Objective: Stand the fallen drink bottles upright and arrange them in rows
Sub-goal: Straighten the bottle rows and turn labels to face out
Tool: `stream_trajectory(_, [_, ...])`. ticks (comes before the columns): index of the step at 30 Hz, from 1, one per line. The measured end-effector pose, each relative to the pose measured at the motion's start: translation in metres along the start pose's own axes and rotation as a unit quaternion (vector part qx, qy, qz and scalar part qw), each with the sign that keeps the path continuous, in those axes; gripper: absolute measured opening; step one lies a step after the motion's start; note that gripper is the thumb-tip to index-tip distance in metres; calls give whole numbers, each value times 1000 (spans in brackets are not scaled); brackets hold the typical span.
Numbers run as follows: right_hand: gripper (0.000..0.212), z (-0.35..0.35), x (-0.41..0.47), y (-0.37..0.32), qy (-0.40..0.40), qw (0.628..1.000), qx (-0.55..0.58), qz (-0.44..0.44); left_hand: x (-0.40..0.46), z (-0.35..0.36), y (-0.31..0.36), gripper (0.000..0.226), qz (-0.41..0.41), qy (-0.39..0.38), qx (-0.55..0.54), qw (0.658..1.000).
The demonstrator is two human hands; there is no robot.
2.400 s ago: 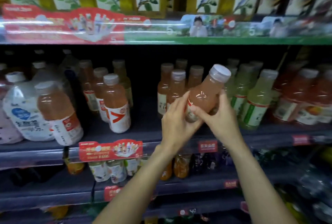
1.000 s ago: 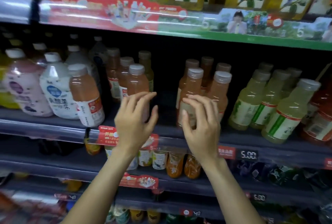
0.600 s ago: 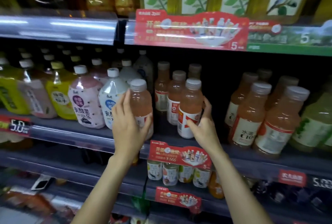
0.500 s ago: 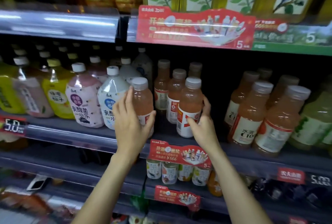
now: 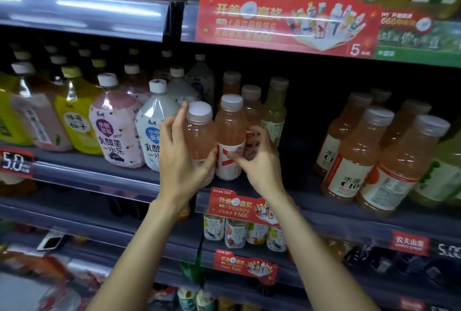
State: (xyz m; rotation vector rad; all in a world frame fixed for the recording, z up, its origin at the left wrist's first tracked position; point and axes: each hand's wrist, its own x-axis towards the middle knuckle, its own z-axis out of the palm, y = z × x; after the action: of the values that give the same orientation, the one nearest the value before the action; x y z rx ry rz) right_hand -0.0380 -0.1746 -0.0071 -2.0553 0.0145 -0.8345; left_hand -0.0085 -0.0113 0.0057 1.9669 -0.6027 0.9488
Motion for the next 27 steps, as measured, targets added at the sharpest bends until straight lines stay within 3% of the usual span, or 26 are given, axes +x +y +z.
stream_trajectory(4, [38,8,12,4,-32,999,27,15,4,-1,0,93,13,-34,-4,999])
stream_trajectory(6, [34,4,15,9,-5,1000,11,8,7,1,1,93,11,-43,-11,999])
stream_trajectory(9, [52,-4,21,21,59,996,-72,9,10,0,0,94,13,-50,-10,999])
stream_trajectory(13, [87,5,31,27,18,994,-60,85,6,2,-4,93,-2,-47,-20,999])
stream_trajectory(15, [88,9,34,30,19,993,-80,89,4,6,-3,90,-10,-35,-25,999])
stream_trajectory(21, [59,7,43,15,87,988,-112,61,7,19,0,90,-17,-20,-3,1000])
stream_trajectory(24, [70,5,51,10,112,980,-164,23,6,20,1,90,-21,-19,-4,1000])
stream_trajectory(27, [81,5,57,8,85,980,-175,38,7,19,0,89,-14,-19,-1,1000])
